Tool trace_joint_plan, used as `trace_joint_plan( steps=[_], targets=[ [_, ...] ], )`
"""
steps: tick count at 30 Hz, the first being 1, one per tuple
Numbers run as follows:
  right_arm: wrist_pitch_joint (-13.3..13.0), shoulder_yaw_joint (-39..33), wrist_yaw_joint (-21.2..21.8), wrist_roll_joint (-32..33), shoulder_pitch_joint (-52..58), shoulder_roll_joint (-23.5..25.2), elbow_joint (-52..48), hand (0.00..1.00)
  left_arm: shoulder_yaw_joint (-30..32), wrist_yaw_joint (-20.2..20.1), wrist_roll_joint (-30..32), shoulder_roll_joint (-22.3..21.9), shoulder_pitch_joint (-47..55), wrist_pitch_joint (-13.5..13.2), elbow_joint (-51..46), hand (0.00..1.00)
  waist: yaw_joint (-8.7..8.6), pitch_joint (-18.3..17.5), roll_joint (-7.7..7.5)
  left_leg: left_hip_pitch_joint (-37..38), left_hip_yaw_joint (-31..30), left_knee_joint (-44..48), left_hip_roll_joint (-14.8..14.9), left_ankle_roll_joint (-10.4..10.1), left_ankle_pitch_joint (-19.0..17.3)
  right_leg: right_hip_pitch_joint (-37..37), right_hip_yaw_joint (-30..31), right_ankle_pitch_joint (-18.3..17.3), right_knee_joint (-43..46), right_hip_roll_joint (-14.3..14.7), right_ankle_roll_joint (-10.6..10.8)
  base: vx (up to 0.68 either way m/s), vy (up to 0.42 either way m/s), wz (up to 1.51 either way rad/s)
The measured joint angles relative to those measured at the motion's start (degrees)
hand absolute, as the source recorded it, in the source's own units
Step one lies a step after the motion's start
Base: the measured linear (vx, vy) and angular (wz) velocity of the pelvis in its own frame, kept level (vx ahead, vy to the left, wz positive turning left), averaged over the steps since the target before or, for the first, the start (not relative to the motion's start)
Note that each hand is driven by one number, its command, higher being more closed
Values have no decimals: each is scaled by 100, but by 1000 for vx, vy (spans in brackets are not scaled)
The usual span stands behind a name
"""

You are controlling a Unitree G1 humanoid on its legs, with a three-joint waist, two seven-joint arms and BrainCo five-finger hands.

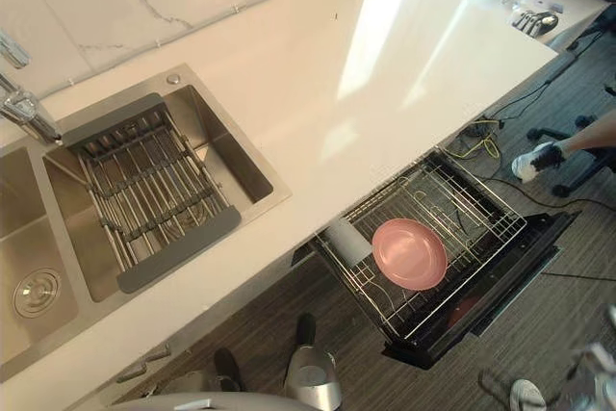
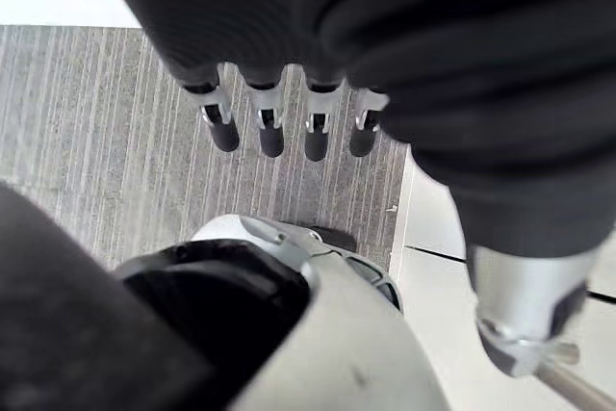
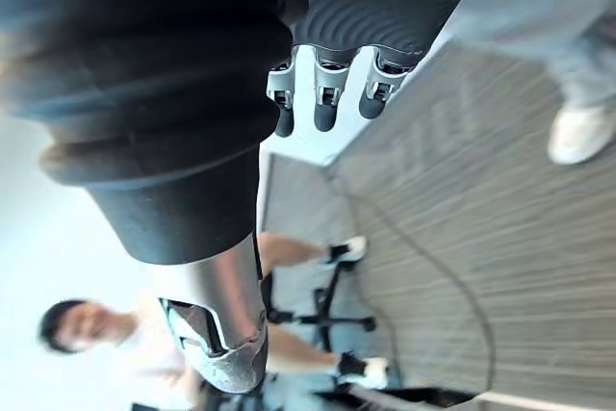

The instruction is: Walk over to the sink, pick up the cup, carry it to the dishwasher, place the cup inside the dishwasher, then close the dishwasher door

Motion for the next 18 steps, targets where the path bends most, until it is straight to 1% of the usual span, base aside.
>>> trace_joint_plan(
  steps=[1, 2, 4, 5, 6, 7, 8, 9, 10, 11, 12, 13, 14, 15, 16, 18],
  targets=[
    [-12, -68, 86, 41, 37, 83, 132, 0, 21, 6, 0, -4, 9, 0, 30, 0, -3, -37, 18, 2, 6, -1, 0, -28, -18, 1, 1, -1, 0, 0, 0, -29, 9, -4],
    [-11, -137, 229, 117, 115, 258, 341, 0, 185, 8, 0, -41, 36, 2, 44, 0, -10, -95, 44, 6, 26, -4, 0, -30, -20, 0, 1, -1, -1, -3, 0, -31, 11, -7],
    [-16, -171, 456, 238, 181, 562, 598, 0, 296, 0, 6, -48, 47, -13, 73, 0, 4, -137, 78, 21, 88, -15, 1, -34, -19, -2, -2, 3, 0, -11, 2, -45, 18, -5],
    [-52, -185, 615, 322, 191, 811, 689, 0, 420, -33, 12, -55, 47, -41, 71, 0, 10, -147, 95, 24, 137, -35, 3, -29, -22, -3, -15, 5, -1, -28, 5, -57, 37, 10],
    [-120, -229, 762, 369, 209, 1051, 759, 0, 449, -65, 51, -51, 40, -78, 66, 0, 34, -163, 118, 42, 367, -73, 48, -39, -15, -4, -50, 6, -1, -57, 8, -51, 45, 18],
    [-141, -260, 832, 418, 223, 1171, 758, 0, 452, -92, 67, -55, 32, -89, 63, 0, 43, -169, 129, 54, 529, -88, 81, -45, -11, -3, -94, 5, 0, -86, 13, -28, 61, 37],
    [-213, -267, 931, 459, 224, 1370, 748, 0, 454, -135, 127, -80, 25, -97, 45, 0, 52, -186, 160, 57, 838, -96, 152, -92, 19, -4, -187, 4, 5, -141, 25, -25, 83, 41],
    [-297, -232, 1003, 466, 199, 1542, 715, 0, 471, -139, 200, -124, 22, -99, -1, 0, 117, -193, 192, 58, 1042, -98, 184, -118, 59, -18, -213, 14, 17, -183, 41, -29, 91, 35],
    [-349, -127, 1016, 472, 199, 1634, 630, 0, 503, -138, 229, -153, 21, -99, -6, 0, 180, -189, 209, 60, 1088, -97, 186, -116, 71, -30, -213, 16, 35, -203, 45, -40, 97, 13],
    [-392, 149, 1048, 475, 175, 1825, 390, 0, 591, -142, 258, -192, 28, -94, 2, 0, 290, -177, 222, 63, 1120, -91, 167, -81, 68, -54, -196, 35, 82, -233, 44, -36, 75, -1],
    [-397, 287, 1051, 481, 149, 1898, 296, 0, 617, -147, 293, -202, 28, -94, 3, 0, 333, -177, 224, 65, 1129, -86, 158, -73, 62, -57, -188, 39, 86, -244, 51, -39, 85, -2],
    [-445, 533, 1050, 505, 43, 1976, 209, 0, 619, -168, 369, -204, 21, -96, 0, 0, 410, -169, 236, 62, 1134, -74, 141, -51, 45, -59, -186, 42, 98, -266, 56, -30, 84, 1],
    [-485, 705, 1014, 542, -62, 2060, 5, 0, 617, -196, 437, -215, -2, -96, -37, 0, 481, -134, 301, 66, 1135, -59, 125, -65, 37, -62, -196, 13, 144, -299, 86, -25, 79, 4],
    [-565, 706, 946, 566, -85, 2083, -49, 0, 616, -238, 442, -225, -13, -103, -57, 0, 503, -106, 329, 63, 1131, -38, 122, -76, 27, -67, -197, -13, 176, -315, 108, -20, 74, 3],
    [-597, 868, 882, 654, -99, 2065, -233, 0, 615, -317, 454, -269, -6, -144, -54, 0, 506, -6, 403, 40, 1128, 17, 122, -81, -21, -112, -194, -89, 270, -349, 149, -10, 43, 0],
    [-635, 984, 834, 682, -119, 2074, -365, 0, 608, -380, 461, -298, -10, -150, -49, 0, 498, 8, 448, -14, 1131, 15, 115, -81, -20, -222, -187, -136, 381, -380, 141, -1, 18, -1]
  ],
)
